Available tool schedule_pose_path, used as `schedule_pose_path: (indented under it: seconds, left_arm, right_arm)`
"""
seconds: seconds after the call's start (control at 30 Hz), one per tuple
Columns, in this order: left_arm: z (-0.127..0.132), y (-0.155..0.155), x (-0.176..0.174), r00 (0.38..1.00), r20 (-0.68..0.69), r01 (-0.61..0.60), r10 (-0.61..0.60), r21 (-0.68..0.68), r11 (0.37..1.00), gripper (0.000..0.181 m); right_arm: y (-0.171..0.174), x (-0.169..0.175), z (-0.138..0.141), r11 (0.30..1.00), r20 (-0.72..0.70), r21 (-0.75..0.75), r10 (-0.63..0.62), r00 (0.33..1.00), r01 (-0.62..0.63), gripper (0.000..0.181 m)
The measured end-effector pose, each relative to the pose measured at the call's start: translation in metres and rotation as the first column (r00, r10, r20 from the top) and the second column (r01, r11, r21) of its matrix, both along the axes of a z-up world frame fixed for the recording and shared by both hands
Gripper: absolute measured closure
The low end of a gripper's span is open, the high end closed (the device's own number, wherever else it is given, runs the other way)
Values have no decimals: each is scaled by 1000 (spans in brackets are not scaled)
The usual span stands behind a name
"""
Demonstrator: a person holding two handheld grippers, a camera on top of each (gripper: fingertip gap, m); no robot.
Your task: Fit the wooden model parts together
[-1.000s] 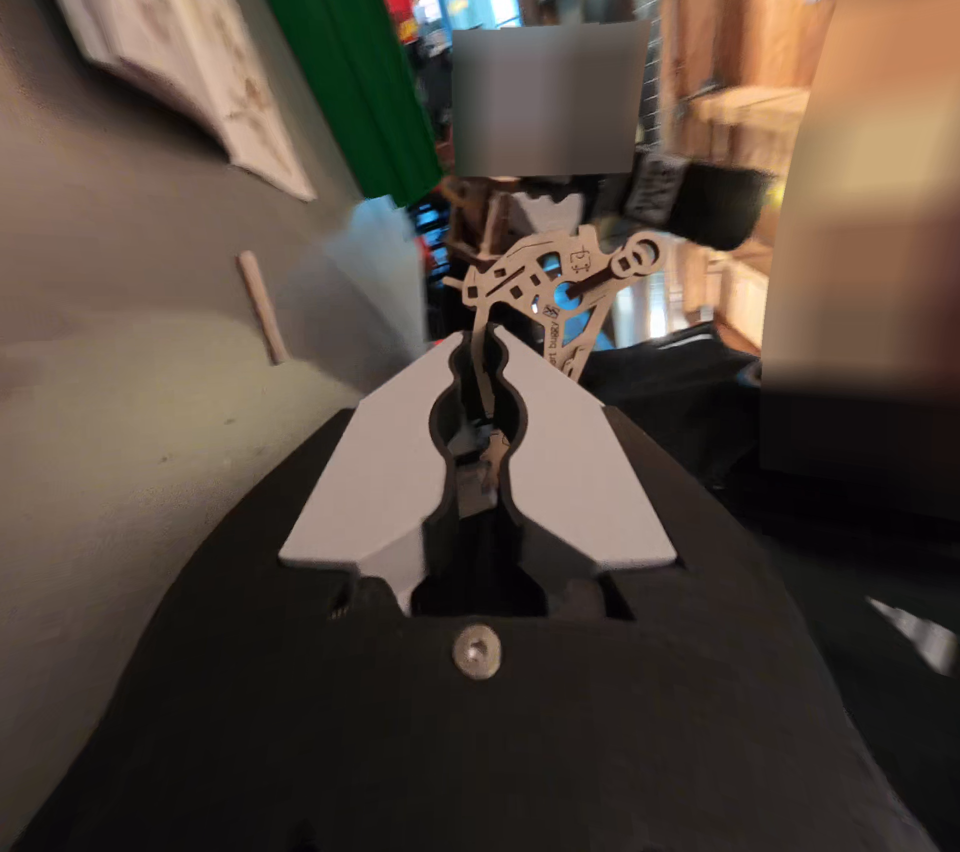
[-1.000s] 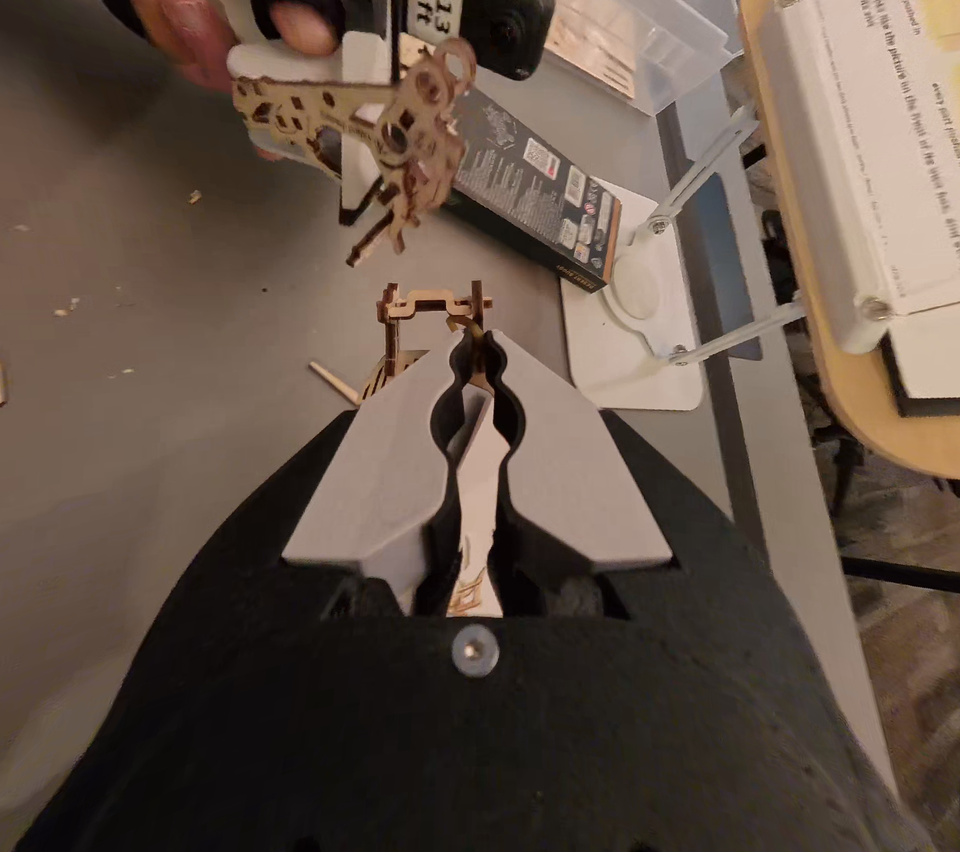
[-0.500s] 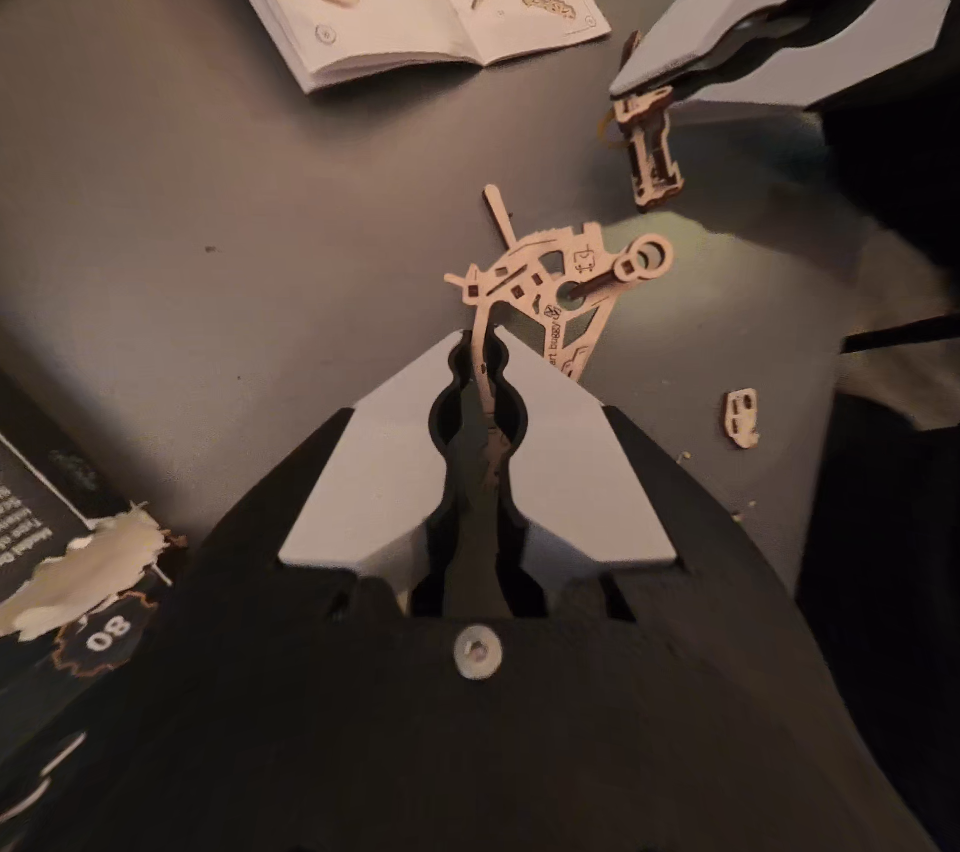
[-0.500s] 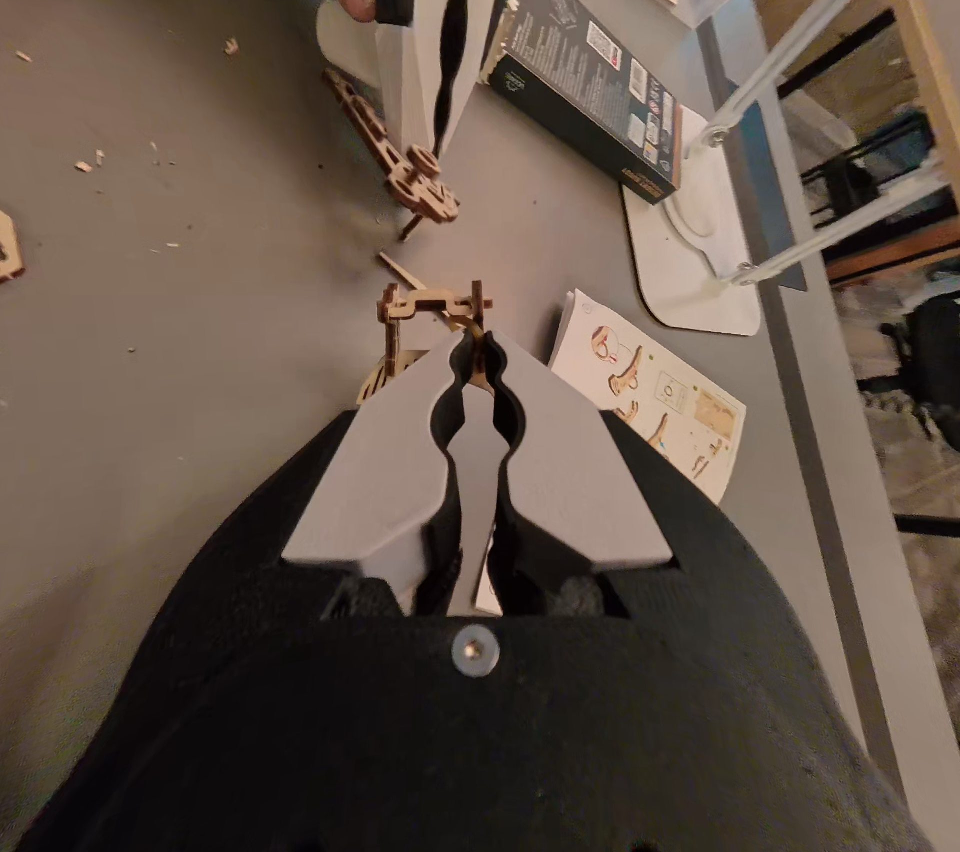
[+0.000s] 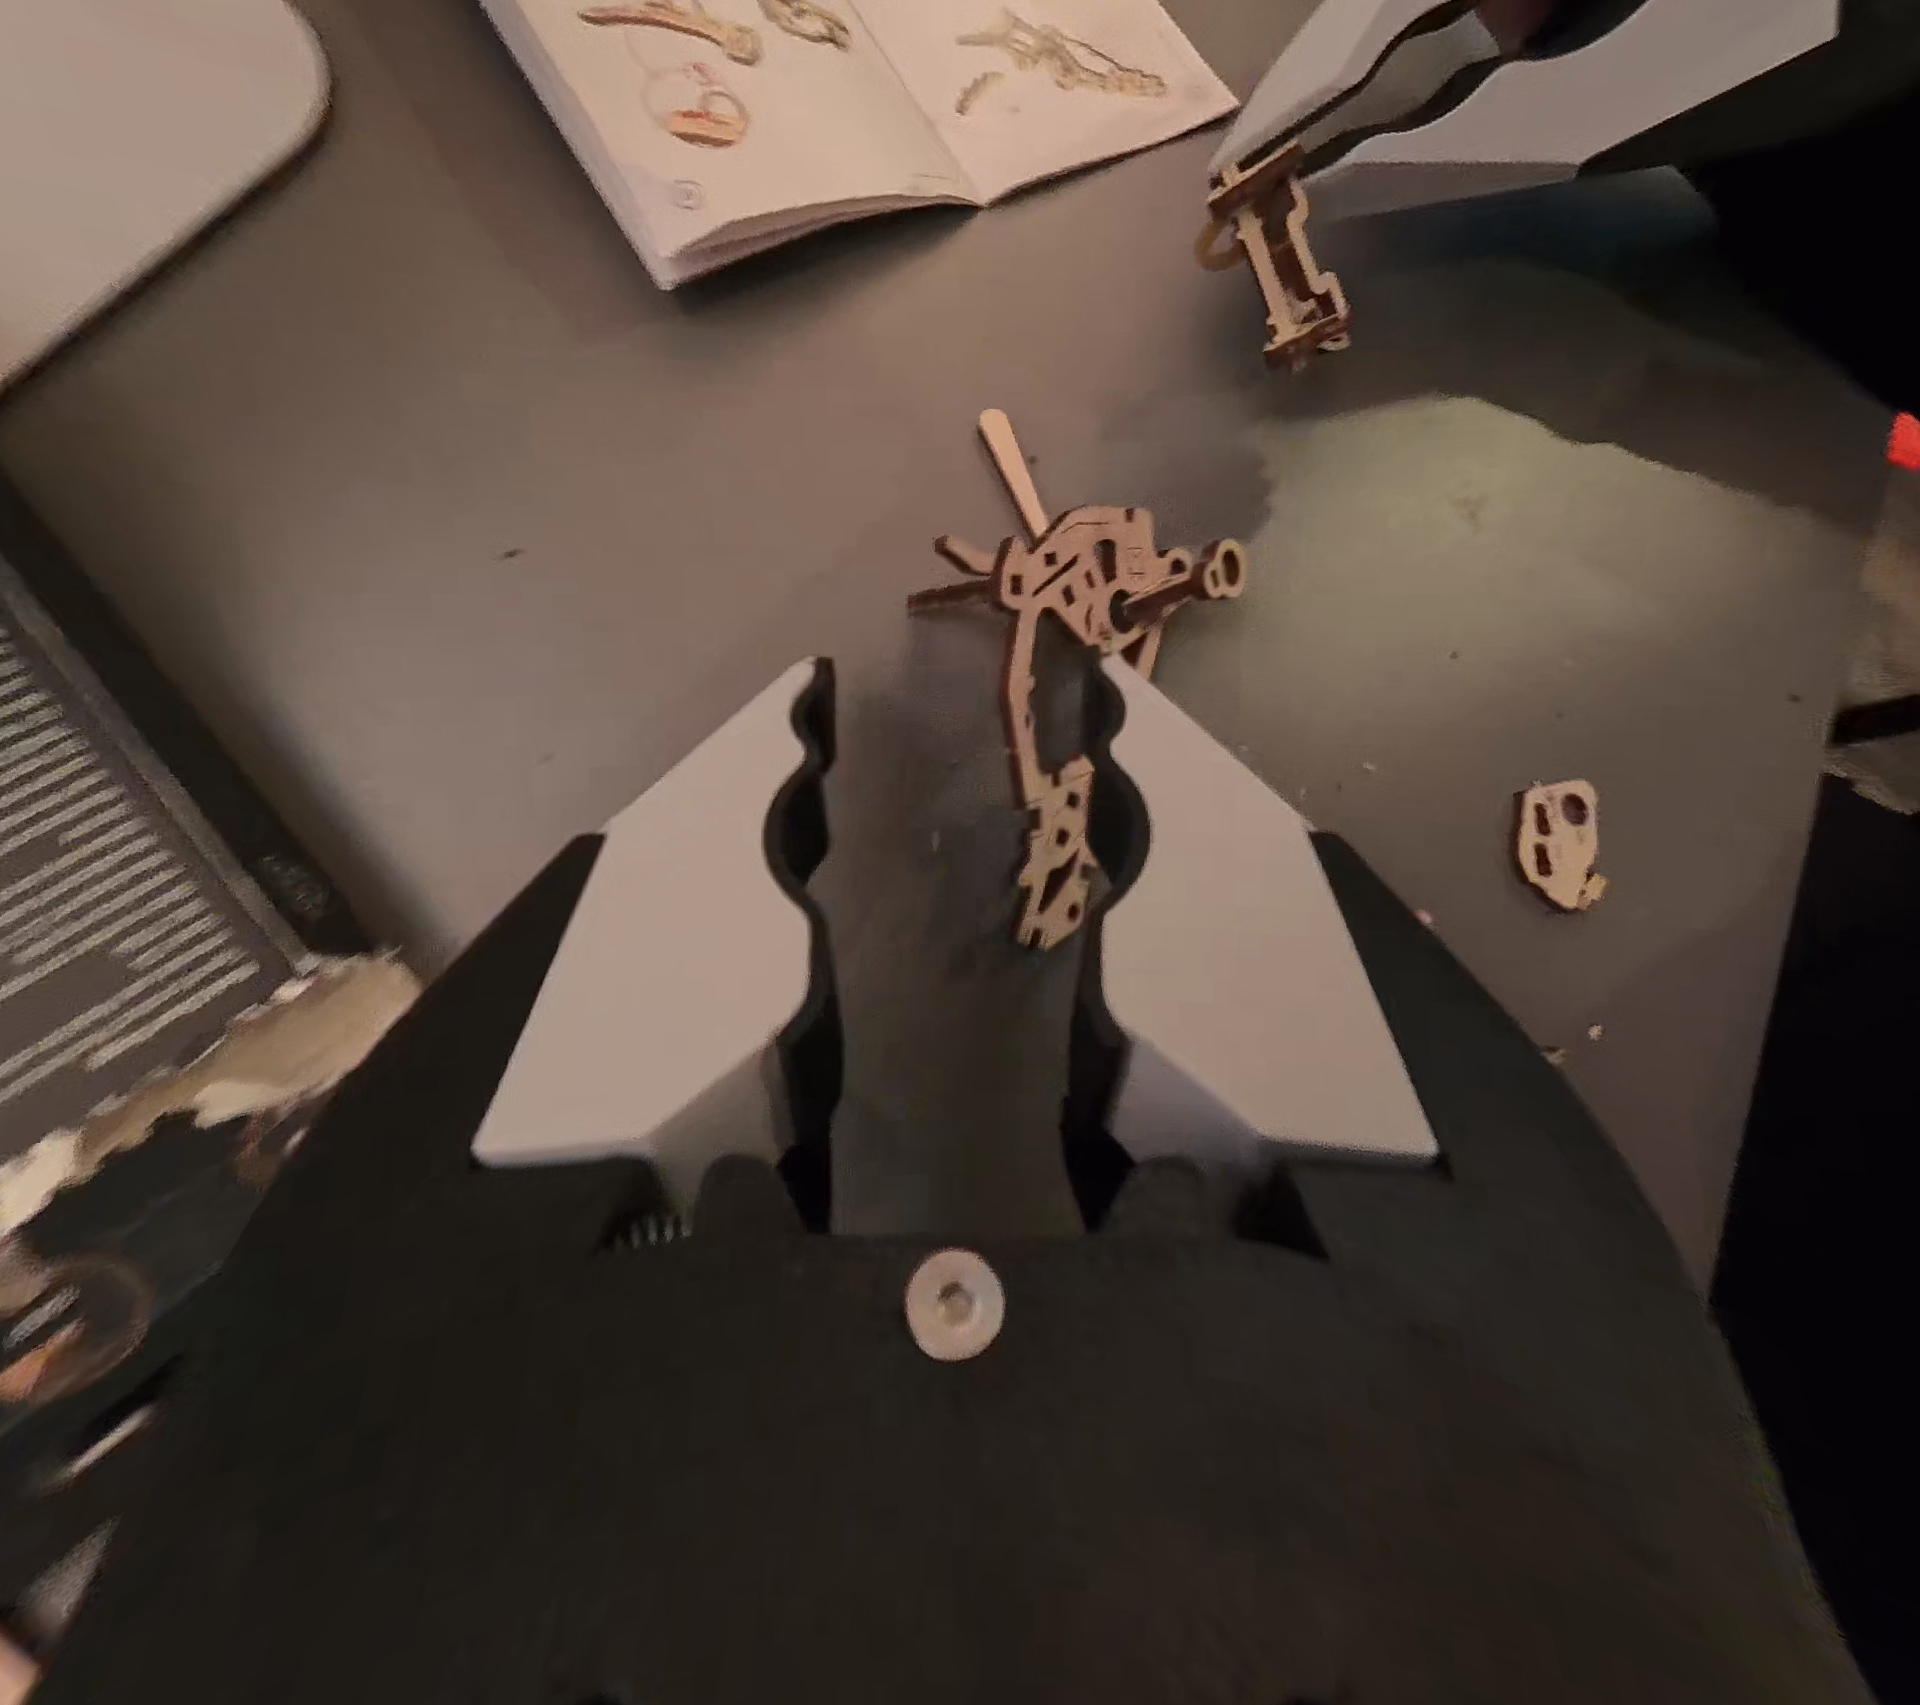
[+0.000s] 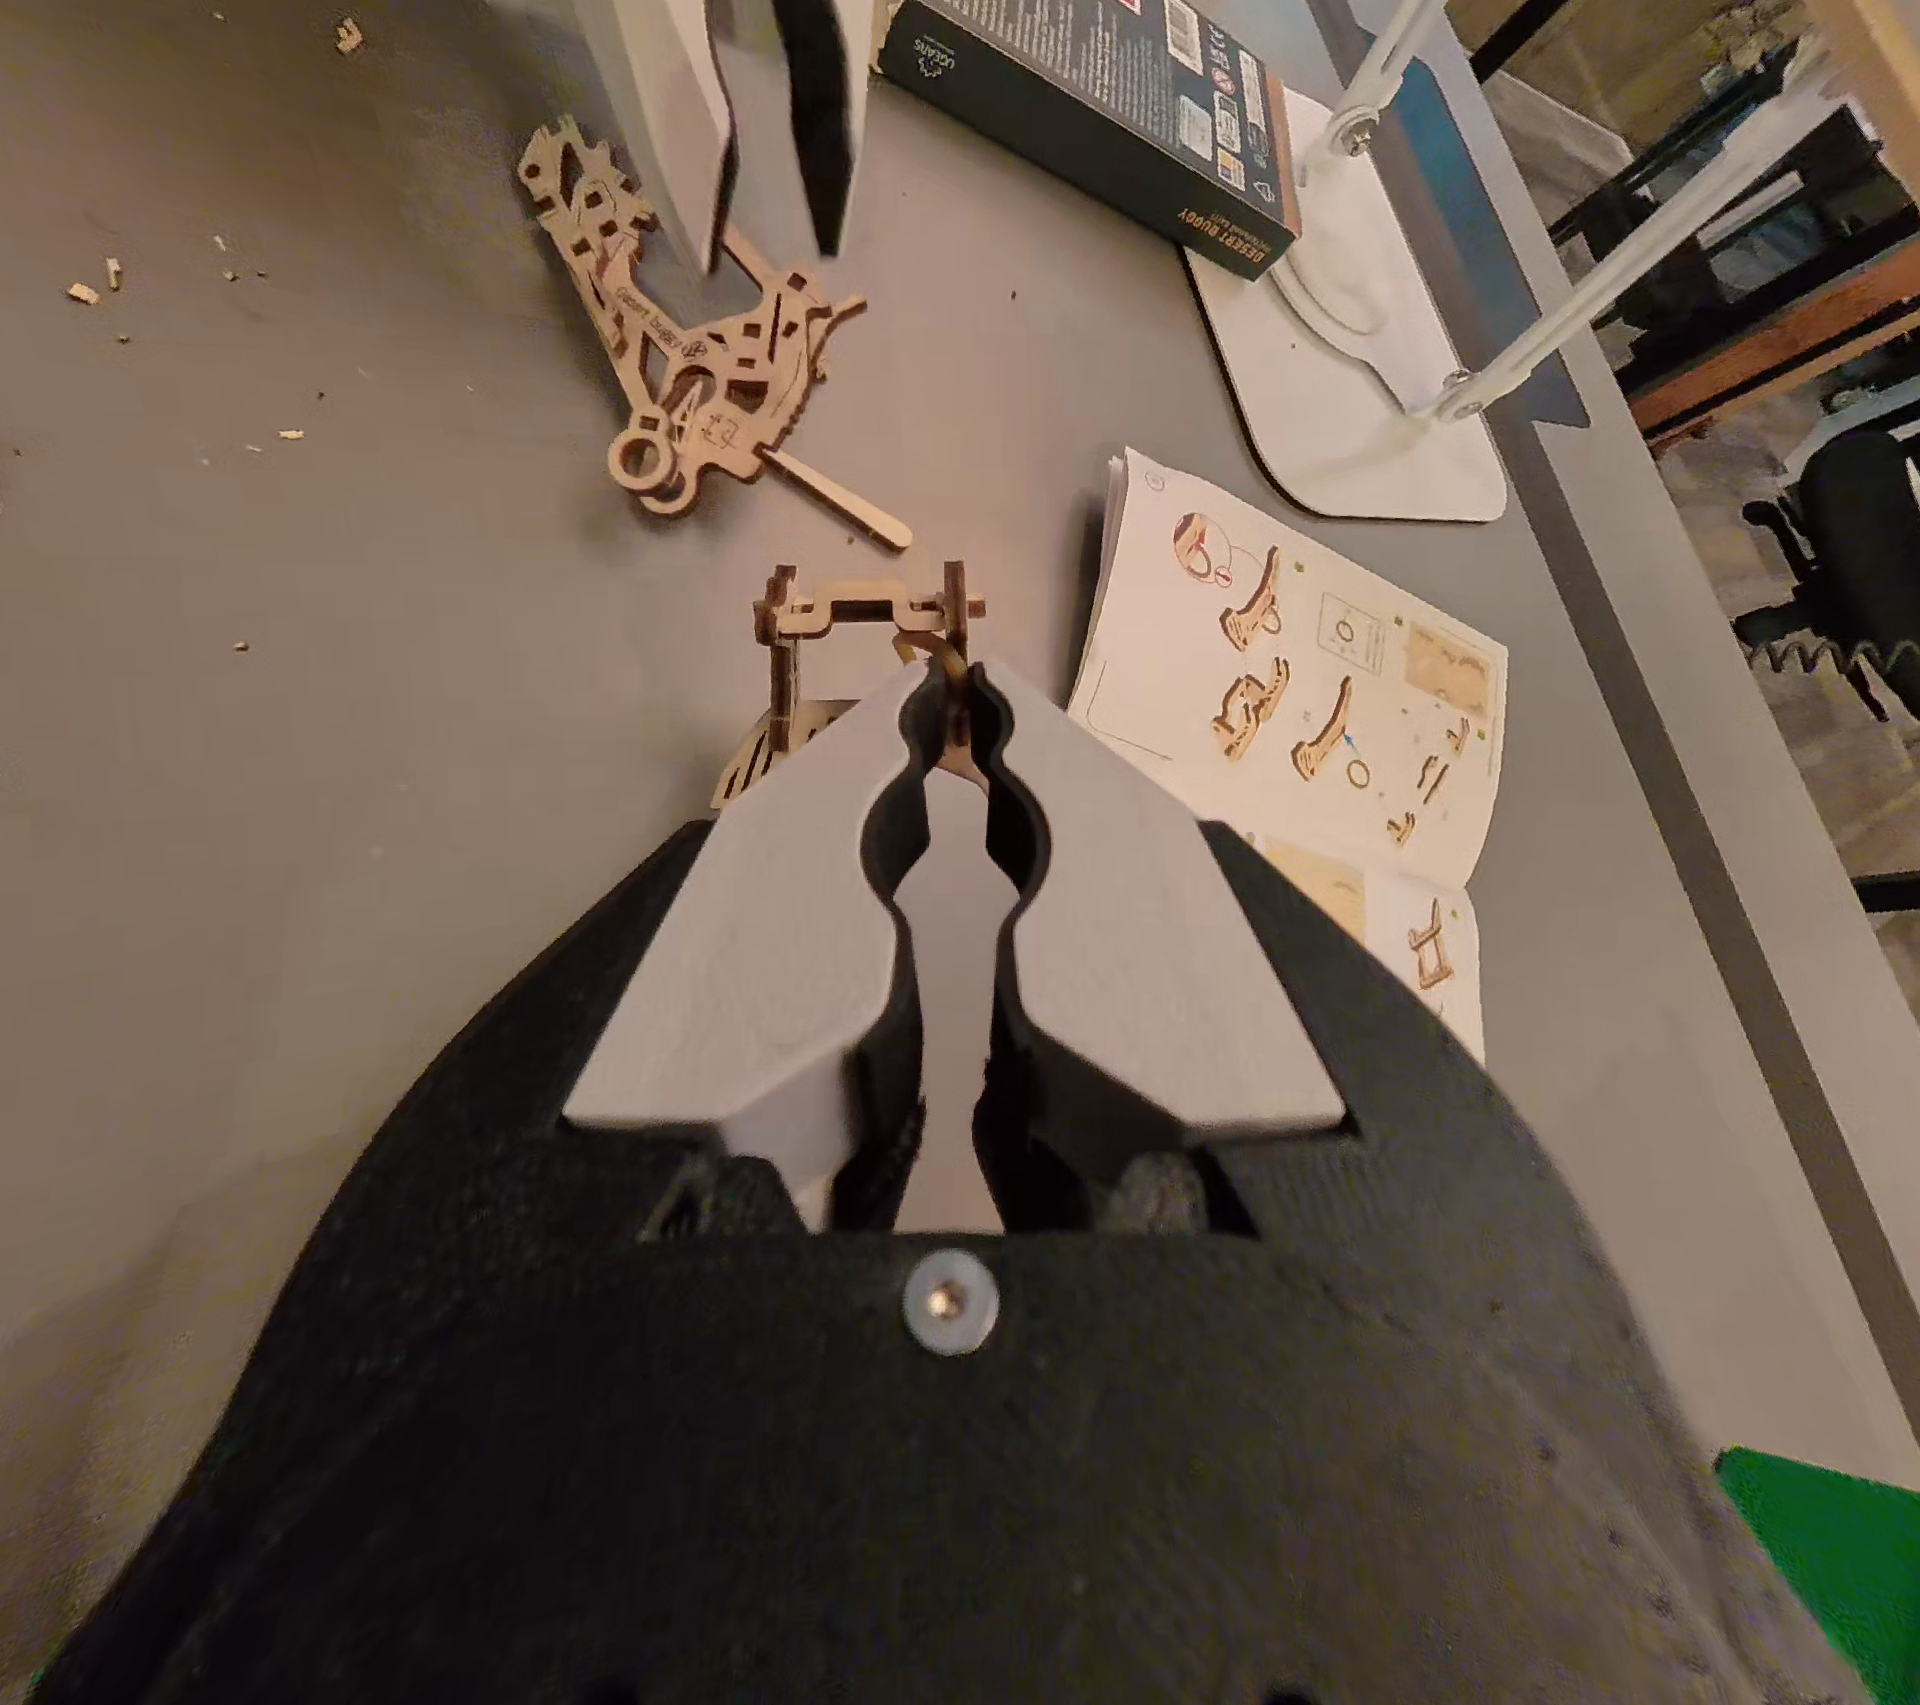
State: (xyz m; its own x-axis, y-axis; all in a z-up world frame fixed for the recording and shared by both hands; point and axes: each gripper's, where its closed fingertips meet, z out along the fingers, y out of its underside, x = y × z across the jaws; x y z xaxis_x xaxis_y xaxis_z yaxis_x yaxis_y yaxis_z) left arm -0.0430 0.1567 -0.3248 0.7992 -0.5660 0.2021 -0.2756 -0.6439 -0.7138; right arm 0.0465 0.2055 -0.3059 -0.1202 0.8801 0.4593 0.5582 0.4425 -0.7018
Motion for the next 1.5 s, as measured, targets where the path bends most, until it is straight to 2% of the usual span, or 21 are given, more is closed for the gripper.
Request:
schedule_pose_path:
  seconds: [0.03, 0.07, 0.13, 0.23, 0.27, 0.33, 0.4, 0.47, 0.57, 0.63, 0.77, 0.9, 1.0, 1.1, 1.17, 1.3, 1.4, 1.5]
  left_arm:
    - [5, -3, -4, 1000, -30, 0, 1, 30, 1000, 133]
    - [10, -7, -5, 997, -76, 16, -11, 64, 998, 131]
    - [21, -19, 7, 986, -153, 92, -71, 139, 986, 138]
    - [10, -26, 14, 930, -350, 169, -110, 142, 975, 137]
    - [7, -24, 16, 929, -355, 169, -110, 139, 976, 139]
    - [4, -14, 12, 961, -268, 89, -60, 94, 992, 141]
    - [5, -9, 12, 987, -153, 57, -50, 42, 997, 144]
    - [-7, -11, 12, 988, -136, 71, -80, -68, 995, 153]
    - [-15, -13, 19, 988, -98, 110, -123, -124, 986, 166]
    - [-9, -9, 20, 991, -54, 117, -124, -107, 987, 174]
    - [23, 0, 34, 979, -128, 161, -156, 33, 986, 179]
    - [42, 8, 66, 914, -324, 307, -245, 153, 939, 178]
    - [31, 13, 90, 839, -449, 409, -307, 149, 900, 178]
    - [27, 26, 107, 816, -507, 437, -278, 227, 870, 178]
    - [19, 31, 108, 791, -552, 443, -264, 220, 869, 178]
    - [19, 32, 112, 768, -601, 466, -223, 284, 838, 178]
    - [20, 24, 116, 737, -643, 521, -208, 345, 781, 178]
    - [13, 13, 117, 750, -624, 513, -220, 339, 788, 176]
  right_arm:
    - [0, 1, 0, 1000, -5, -1, -3, 1000, 3, 181]
    - [1, 1, 1, 1000, -12, -3, -6, 1000, 6, 181]
    - [3, 3, 1, 1000, -22, -10, -16, 1000, 16, 181]
    - [8, 5, 2, 999, -43, -19, -33, 999, 32, 181]
    - [10, 6, 3, 999, -50, -23, -38, 998, 37, 181]
    - [12, 7, 4, 998, -65, -37, -45, 997, 43, 181]
    - [13, 9, 6, 998, -81, -51, -50, 995, 46, 181]
    - [14, 10, 8, 996, -100, -71, -55, 993, 48, 181]
    - [17, 12, 11, 996, -116, -75, -63, 991, 54, 181]
    - [19, 14, 13, 995, -123, -75, -70, 990, 61, 181]
    - [30, 31, 26, 992, -166, -69, -119, 979, 109, 181]
    - [49, 66, 32, 976, -210, -89, -216, 954, 201, 181]
    - [61, 94, 39, 957, -263, -116, -289, 920, 267, 181]
    - [69, 111, 39, 940, -289, -134, -341, 895, 315, 181]
    - [72, 114, 39, 934, -297, -136, -356, 886, 330, 181]
    - [73, 110, 37, 936, -287, -116, -353, 891, 334, 181]
    - [72, 108, 36, 937, -283, -99, -349, 893, 335, 181]
    - [74, 110, 36, 934, -289, -108, -357, 888, 340, 181]
